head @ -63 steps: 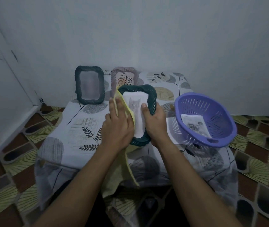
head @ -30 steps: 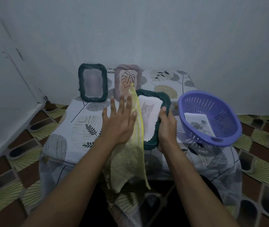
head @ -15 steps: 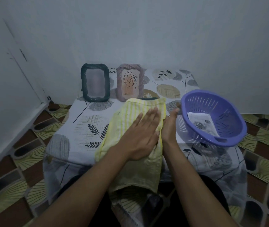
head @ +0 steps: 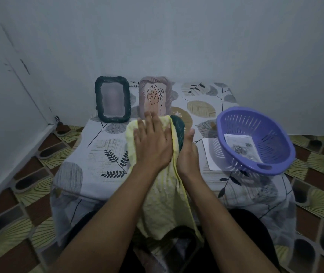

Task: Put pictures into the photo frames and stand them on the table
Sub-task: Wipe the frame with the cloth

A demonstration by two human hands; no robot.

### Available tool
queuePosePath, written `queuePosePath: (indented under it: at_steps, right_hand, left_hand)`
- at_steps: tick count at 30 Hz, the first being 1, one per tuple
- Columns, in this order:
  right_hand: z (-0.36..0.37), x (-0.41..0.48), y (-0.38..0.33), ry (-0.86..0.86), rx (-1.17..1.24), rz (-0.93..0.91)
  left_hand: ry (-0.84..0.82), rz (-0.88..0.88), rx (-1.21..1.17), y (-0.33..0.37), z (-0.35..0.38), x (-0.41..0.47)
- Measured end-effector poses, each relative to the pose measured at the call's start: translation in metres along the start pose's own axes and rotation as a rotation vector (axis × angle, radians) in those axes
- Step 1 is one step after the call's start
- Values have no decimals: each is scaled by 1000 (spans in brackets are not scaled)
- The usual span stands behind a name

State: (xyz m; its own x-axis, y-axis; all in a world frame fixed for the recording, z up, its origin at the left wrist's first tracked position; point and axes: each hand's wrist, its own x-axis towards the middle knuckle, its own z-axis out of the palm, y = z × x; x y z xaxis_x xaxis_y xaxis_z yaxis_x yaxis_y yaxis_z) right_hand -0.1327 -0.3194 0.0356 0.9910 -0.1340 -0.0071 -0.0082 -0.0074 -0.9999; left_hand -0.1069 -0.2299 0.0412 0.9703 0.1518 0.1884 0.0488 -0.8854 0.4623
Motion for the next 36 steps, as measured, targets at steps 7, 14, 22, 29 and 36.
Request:
queuePosePath:
  at_steps: [7, 14, 22, 29, 36]
  right_hand:
    - [-18, 25, -10, 130, 1, 30]
    - [-29, 42, -2, 260, 309, 194]
    - [-18, 39, 1, 242, 365, 195]
    - [-16, 36, 7, 263, 392, 238]
    - [-15, 38, 12, 251, 419, 261]
  left_hand:
    - [-183, 534, -113, -9, 18, -31]
    - [-37, 783, -17, -41, 17, -24]
    - [335, 452, -314, -53, -9, 8]
    - [561, -299, -677, -63, -53, 58]
    - [783, -350, -743, -69, -84, 83]
